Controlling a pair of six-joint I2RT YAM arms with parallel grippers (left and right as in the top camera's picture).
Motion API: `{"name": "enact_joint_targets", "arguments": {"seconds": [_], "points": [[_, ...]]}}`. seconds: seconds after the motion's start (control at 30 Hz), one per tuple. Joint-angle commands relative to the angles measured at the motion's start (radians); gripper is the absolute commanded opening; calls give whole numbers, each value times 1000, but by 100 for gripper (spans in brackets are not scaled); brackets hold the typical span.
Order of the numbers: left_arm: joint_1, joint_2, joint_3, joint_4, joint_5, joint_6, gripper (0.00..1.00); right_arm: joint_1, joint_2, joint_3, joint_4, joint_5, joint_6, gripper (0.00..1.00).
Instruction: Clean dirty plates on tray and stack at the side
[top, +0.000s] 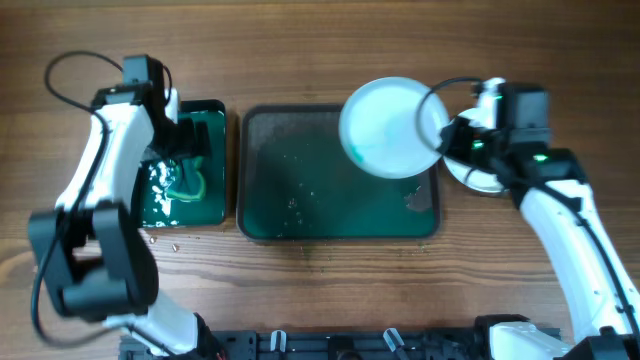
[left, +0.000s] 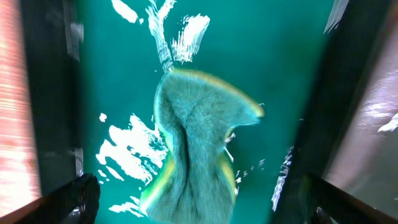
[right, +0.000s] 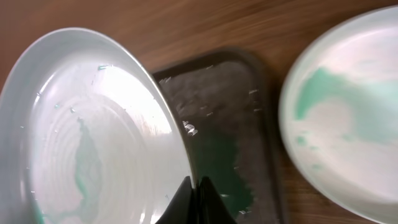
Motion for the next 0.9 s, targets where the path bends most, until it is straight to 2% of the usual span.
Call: {"name": "enact_joint_targets", "arguments": {"seconds": [0.0, 0.1, 0.2, 0.27, 0.33, 0.53, 0.67, 0.73, 0.8, 0.87], "points": [[-49, -182, 53, -23, 20, -22, 100, -156, -13, 9, 0, -72, 64, 4], [-114, -287, 53, -80, 20, -22, 100, -318, -8, 8, -2, -49, 82, 4], [-154, -322, 53, -127, 28, -22, 100, -390, 10, -2, -22, 95, 99, 4], [-181, -323, 53, -142, 29, -21, 100, -399, 27, -37, -15, 233, 145, 5], [-190, -322, 53, -142, 28, -21, 100, -399, 51, -60, 5, 289, 161, 4], [-190, -322, 53, -141, 28, -21, 100, -399, 203, -73, 47, 365, 161, 4], [-190, -322, 53, -142, 28, -21, 100, -399, 291, -73, 63, 343, 156, 4], [-190, -322, 53, -142, 28, -21, 100, -399, 296, -72, 52, 294, 129, 27], [-190, -322, 53, -142, 28, -21, 100, -399, 275, -64, 28, 230, 104, 33], [-190, -322, 53, -142, 28, -21, 100, -399, 217, -37, -45, 175, 103, 34]]}}
